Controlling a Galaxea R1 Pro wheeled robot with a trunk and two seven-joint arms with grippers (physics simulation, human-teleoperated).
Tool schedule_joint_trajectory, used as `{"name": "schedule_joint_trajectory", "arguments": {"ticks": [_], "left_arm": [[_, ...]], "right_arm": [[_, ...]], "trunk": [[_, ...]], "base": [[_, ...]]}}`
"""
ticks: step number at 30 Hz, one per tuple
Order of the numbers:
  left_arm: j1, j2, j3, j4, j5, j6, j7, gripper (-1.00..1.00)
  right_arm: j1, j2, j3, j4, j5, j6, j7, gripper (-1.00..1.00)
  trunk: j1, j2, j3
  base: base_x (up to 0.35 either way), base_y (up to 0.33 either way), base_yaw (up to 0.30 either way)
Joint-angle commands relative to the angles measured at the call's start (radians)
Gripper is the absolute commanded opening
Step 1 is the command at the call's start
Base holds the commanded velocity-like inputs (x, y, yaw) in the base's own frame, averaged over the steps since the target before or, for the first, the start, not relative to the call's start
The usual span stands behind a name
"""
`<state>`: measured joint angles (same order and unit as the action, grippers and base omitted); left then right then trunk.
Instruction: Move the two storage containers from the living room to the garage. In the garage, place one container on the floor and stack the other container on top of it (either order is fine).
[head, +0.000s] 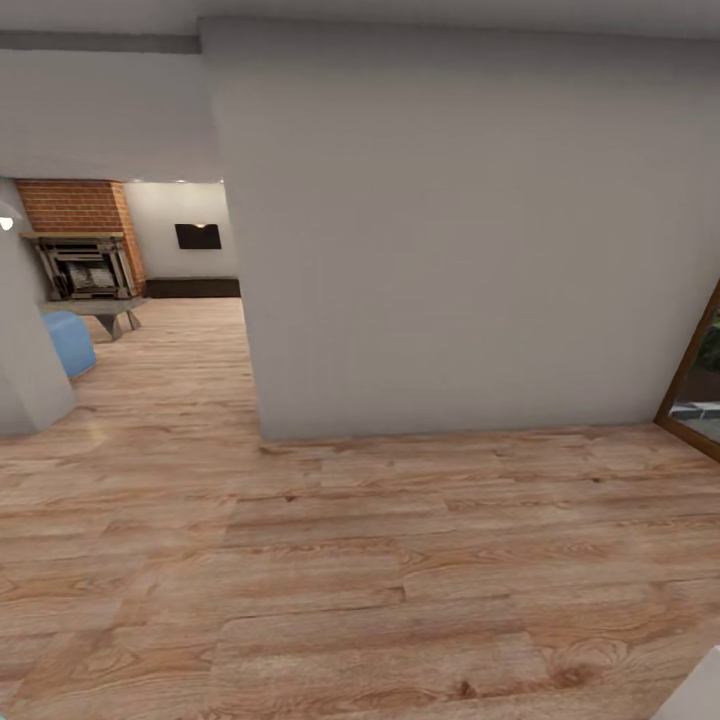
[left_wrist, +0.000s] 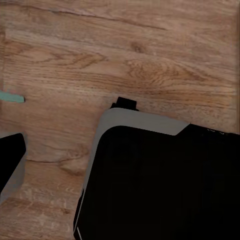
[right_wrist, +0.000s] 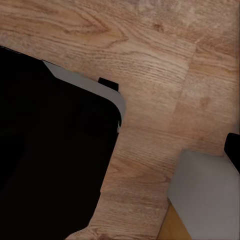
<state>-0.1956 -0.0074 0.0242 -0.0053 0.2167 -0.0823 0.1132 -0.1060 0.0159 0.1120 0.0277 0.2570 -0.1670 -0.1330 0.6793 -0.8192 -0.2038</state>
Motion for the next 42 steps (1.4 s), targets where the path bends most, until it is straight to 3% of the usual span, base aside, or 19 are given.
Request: {"name": "schedule_joint_trajectory", "arguments": {"ticks": [1, 8, 26, 42], "left_arm": [[-0.001, 0.000, 0.002, 0.001, 0.004, -0.004, 0.002, 1.00], [-0.001, 0.000, 0.002, 0.001, 0.004, -0.004, 0.002, 1.00], [-0.001, 0.000, 0.002, 0.001, 0.004, -0.004, 0.002, 1.00], [-0.001, 0.000, 0.002, 0.001, 0.004, -0.004, 0.002, 1.00]], "right_arm": [[-0.001, 0.001, 0.008, 0.003, 0.003, -0.003, -0.007, 1.00], [-0.001, 0.001, 0.007, 0.003, 0.002, -0.003, -0.007, 1.00], [-0.001, 0.001, 0.005, 0.003, 0.000, -0.003, -0.007, 1.00], [-0.001, 0.001, -0.005, 0.003, -0.010, -0.003, -0.008, 1.00]], "trunk": [[0.001, -0.001, -0.001], [0.001, -0.001, -0.001], [0.001, -0.001, -0.001], [0.001, -0.001, -0.001]], "base": [[0.322, 0.000, 0.000], [0.321, 0.000, 0.036], [0.321, 0.000, 0.255], [0.322, 0.000, 0.031]]}}
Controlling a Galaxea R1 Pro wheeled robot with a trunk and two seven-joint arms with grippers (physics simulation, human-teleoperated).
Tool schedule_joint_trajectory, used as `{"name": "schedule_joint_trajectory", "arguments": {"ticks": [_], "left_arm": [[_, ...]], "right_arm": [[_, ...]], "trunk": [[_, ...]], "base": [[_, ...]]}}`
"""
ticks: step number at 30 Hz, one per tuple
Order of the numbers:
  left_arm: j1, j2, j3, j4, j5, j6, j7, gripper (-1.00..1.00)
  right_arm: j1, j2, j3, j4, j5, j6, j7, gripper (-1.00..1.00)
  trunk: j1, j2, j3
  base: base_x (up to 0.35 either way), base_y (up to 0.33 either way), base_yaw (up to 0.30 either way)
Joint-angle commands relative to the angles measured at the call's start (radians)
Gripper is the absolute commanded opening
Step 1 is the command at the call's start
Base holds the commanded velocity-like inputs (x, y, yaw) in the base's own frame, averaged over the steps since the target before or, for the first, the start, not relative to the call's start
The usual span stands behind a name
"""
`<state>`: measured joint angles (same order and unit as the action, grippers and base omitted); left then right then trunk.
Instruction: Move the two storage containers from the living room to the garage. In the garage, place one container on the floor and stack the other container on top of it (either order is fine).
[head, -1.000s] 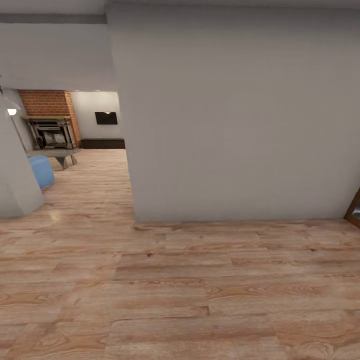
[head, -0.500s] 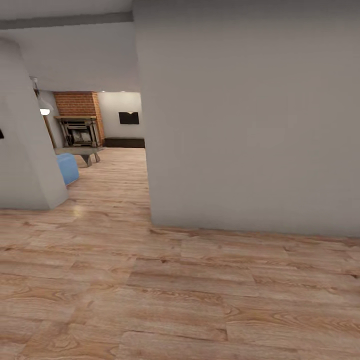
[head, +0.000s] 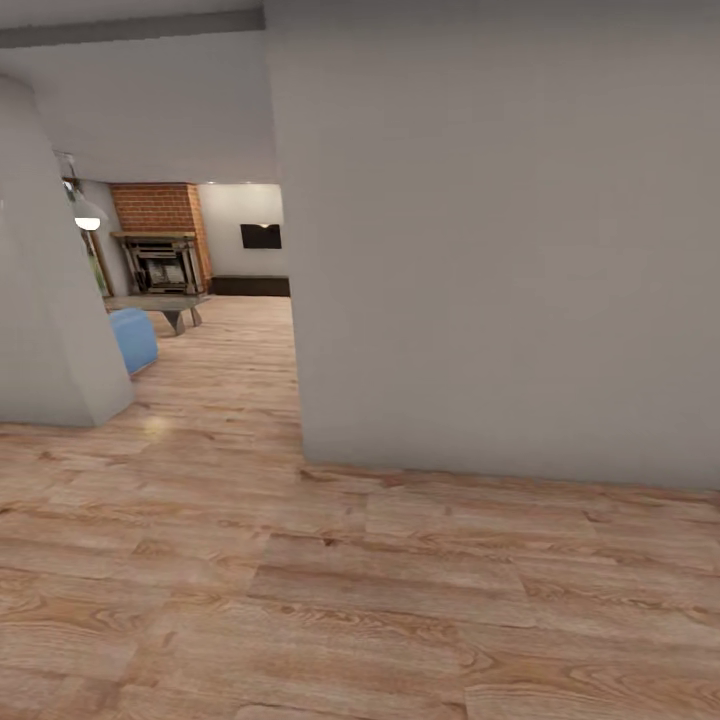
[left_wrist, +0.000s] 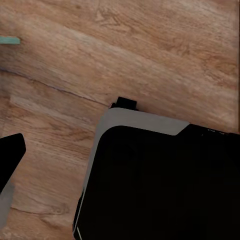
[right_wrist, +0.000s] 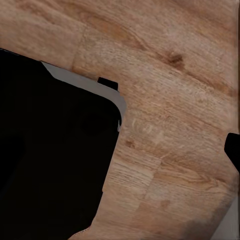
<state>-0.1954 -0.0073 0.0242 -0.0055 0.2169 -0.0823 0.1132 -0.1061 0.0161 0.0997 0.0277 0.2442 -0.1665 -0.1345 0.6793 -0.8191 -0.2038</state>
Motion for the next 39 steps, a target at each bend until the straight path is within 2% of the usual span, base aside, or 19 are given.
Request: {"name": "schedule_joint_trajectory", "arguments": {"ticks": [1, 27, 39], "left_arm": [[-0.001, 0.000, 0.002, 0.001, 0.004, -0.004, 0.002, 1.00], [-0.001, 0.000, 0.002, 0.001, 0.004, -0.004, 0.002, 1.00], [-0.001, 0.000, 0.002, 0.001, 0.004, -0.004, 0.002, 1.00]], "right_arm": [[-0.001, 0.000, 0.008, 0.003, 0.003, -0.004, -0.007, 1.00], [-0.001, -0.001, 0.008, 0.003, 0.003, -0.004, -0.007, 1.00], [-0.001, -0.001, 0.006, 0.003, 0.001, -0.005, -0.007, 1.00]], "trunk": [[0.001, -0.001, -0.001], [0.001, -0.001, -0.001], [0.001, -0.001, -0.001]], "base": [[0.321, 0.000, 0.210], [0.322, 0.000, 0.272], [0.321, 0.000, 0.051]]}}
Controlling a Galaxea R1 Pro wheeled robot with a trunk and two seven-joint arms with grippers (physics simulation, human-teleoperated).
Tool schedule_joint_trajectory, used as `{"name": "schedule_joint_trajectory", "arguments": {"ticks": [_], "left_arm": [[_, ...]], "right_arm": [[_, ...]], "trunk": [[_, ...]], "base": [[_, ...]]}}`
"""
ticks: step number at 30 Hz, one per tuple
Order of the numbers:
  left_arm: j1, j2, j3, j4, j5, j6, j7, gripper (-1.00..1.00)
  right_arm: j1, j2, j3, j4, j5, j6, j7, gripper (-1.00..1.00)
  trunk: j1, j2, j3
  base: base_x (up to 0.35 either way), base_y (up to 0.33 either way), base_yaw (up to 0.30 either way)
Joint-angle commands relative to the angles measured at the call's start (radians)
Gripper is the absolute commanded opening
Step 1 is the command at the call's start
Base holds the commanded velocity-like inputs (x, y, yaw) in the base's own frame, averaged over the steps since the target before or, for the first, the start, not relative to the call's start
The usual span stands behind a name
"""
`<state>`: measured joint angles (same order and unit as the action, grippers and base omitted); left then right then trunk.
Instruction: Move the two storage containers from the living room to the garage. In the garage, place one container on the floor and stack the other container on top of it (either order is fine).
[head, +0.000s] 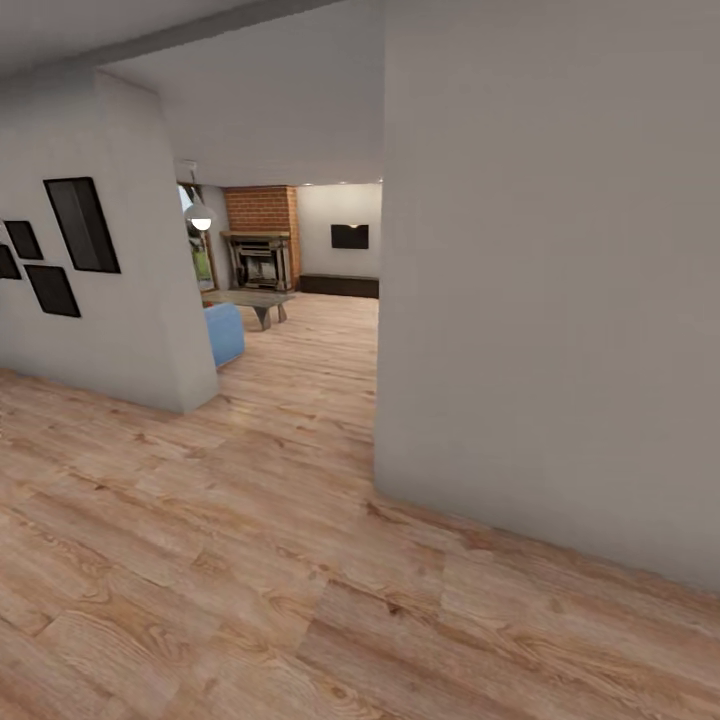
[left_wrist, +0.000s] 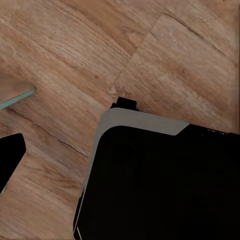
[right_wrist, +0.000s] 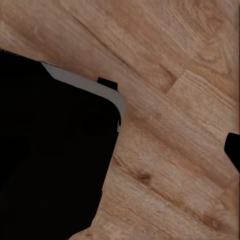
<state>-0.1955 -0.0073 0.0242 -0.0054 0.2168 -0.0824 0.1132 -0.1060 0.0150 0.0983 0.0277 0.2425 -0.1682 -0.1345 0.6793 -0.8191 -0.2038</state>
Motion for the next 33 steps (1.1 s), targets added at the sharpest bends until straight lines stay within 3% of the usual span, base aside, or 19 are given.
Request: {"name": "schedule_joint_trajectory", "arguments": {"ticks": [1, 28, 33], "left_arm": [[-0.001, 0.000, 0.002, 0.001, 0.004, -0.004, 0.002, 1.00], [-0.001, 0.000, 0.002, 0.001, 0.004, -0.005, 0.002, 1.00], [-0.001, 0.000, 0.002, 0.001, 0.004, -0.005, 0.002, 1.00]], "right_arm": [[-0.001, 0.000, 0.008, 0.003, 0.003, -0.004, -0.007, 1.00], [-0.001, 0.000, 0.008, 0.002, 0.003, -0.004, -0.007, 1.00], [-0.001, 0.000, 0.008, 0.002, 0.003, -0.004, -0.007, 1.00]], "trunk": [[0.001, -0.001, -0.001], [0.001, -0.001, -0.001], [0.001, -0.001, -0.001]], "base": [[0.321, 0.000, 0.145], [0.321, 0.000, 0.266], [0.321, 0.000, 0.074]]}}
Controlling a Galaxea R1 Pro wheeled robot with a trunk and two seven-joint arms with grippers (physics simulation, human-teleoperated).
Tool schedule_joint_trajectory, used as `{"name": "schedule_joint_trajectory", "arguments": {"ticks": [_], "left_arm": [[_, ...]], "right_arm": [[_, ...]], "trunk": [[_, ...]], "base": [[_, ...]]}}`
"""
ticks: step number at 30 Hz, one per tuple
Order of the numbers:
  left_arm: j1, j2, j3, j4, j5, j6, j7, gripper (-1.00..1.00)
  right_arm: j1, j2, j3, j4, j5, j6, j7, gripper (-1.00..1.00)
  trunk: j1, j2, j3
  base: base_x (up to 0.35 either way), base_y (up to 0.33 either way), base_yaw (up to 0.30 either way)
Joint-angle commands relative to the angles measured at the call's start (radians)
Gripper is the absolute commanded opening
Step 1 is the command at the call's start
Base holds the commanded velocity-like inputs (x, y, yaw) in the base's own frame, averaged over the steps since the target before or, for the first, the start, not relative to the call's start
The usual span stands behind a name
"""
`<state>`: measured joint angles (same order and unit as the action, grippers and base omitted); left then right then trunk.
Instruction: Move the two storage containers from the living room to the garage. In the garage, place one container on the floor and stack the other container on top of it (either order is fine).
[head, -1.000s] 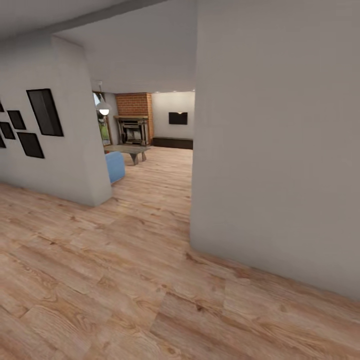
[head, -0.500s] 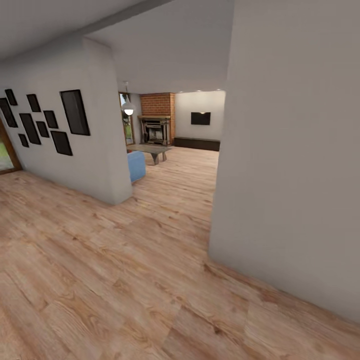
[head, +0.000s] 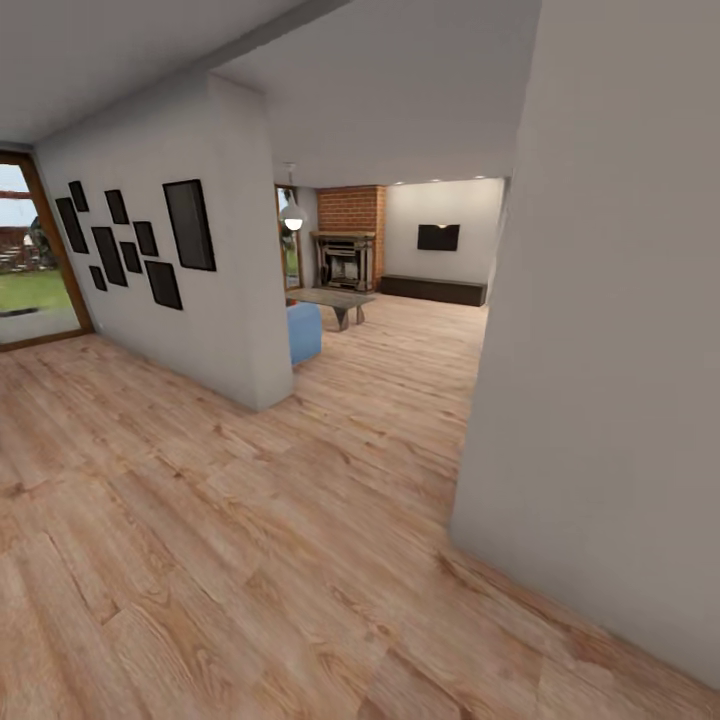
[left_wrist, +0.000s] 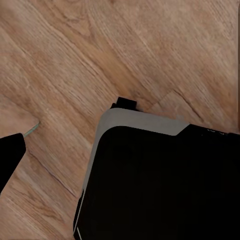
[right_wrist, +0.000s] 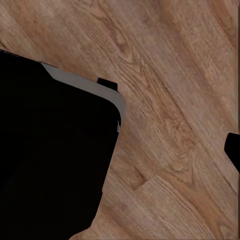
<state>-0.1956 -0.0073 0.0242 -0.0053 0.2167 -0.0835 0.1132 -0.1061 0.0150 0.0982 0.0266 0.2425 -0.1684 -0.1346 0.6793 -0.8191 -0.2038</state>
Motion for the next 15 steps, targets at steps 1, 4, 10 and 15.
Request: {"name": "schedule_joint_trajectory", "arguments": {"ticks": [1, 4, 10, 15], "left_arm": [[-0.001, 0.000, 0.002, 0.001, 0.004, -0.003, 0.002, 1.00], [-0.001, 0.000, 0.002, 0.001, 0.004, -0.003, 0.002, 1.00], [-0.001, 0.000, 0.002, 0.001, 0.004, -0.004, 0.002, 1.00], [-0.001, 0.000, 0.002, 0.001, 0.004, -0.003, 0.002, 1.00]], "right_arm": [[-0.001, 0.000, 0.008, 0.003, 0.003, -0.003, -0.007, 1.00], [-0.001, 0.000, 0.008, 0.003, 0.003, -0.003, -0.007, 1.00], [-0.001, 0.000, 0.008, 0.003, 0.003, -0.003, -0.007, 1.00], [-0.001, 0.000, 0.007, 0.003, 0.003, -0.003, -0.007, 1.00]], "trunk": [[0.001, -0.001, -0.001], [0.001, -0.001, -0.001], [0.001, -0.001, -0.001], [0.001, -0.001, -0.001]], "base": [[0.321, 0.000, 0.024], [0.321, 0.000, 0.009], [0.321, 0.000, 0.001], [0.321, 0.000, 0.084]]}}
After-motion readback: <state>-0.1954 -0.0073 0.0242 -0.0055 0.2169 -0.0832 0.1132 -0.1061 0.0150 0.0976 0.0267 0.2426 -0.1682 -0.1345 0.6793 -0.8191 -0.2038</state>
